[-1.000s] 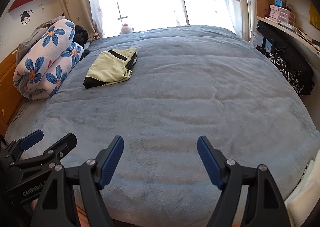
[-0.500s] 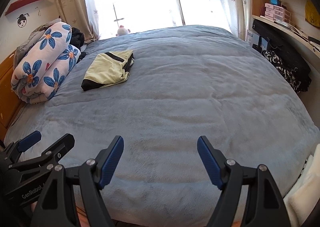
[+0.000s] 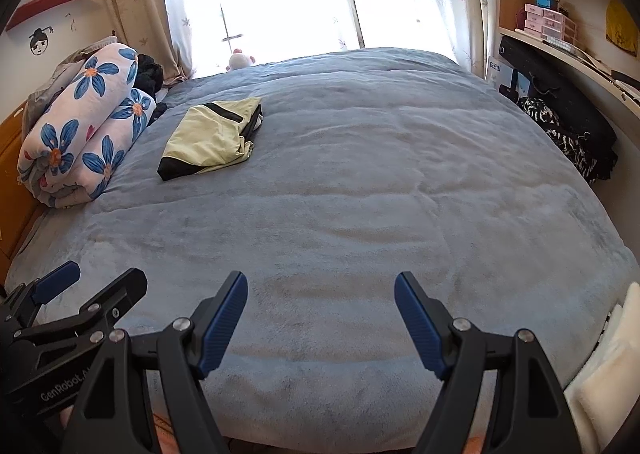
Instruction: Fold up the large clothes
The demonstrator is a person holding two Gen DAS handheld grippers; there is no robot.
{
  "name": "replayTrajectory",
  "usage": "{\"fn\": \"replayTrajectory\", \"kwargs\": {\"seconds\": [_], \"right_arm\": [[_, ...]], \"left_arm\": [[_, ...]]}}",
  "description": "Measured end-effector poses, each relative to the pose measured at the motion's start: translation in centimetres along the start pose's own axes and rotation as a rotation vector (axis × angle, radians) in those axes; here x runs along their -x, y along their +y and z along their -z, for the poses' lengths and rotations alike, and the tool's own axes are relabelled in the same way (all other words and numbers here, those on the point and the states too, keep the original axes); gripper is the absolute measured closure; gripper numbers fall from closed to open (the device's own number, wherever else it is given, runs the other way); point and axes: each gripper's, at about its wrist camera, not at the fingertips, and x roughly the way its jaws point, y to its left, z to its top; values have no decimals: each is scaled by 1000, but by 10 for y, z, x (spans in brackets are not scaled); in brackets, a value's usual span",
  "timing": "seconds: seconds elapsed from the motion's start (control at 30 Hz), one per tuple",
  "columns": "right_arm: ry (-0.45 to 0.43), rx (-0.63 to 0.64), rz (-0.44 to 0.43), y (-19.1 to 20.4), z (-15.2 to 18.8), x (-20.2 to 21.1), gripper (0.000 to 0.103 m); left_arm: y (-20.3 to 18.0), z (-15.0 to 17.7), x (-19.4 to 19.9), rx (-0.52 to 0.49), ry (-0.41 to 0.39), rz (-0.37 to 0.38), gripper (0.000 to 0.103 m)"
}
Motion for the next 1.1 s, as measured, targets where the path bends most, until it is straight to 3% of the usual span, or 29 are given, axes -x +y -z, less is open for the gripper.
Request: {"fn": "replayTrajectory", "kwargs": {"seconds": [1.1], "right_arm": [[-9,-6,-4,7,2,6,26]], "left_arm": [[5,3,2,11,2,-12,5]]}}
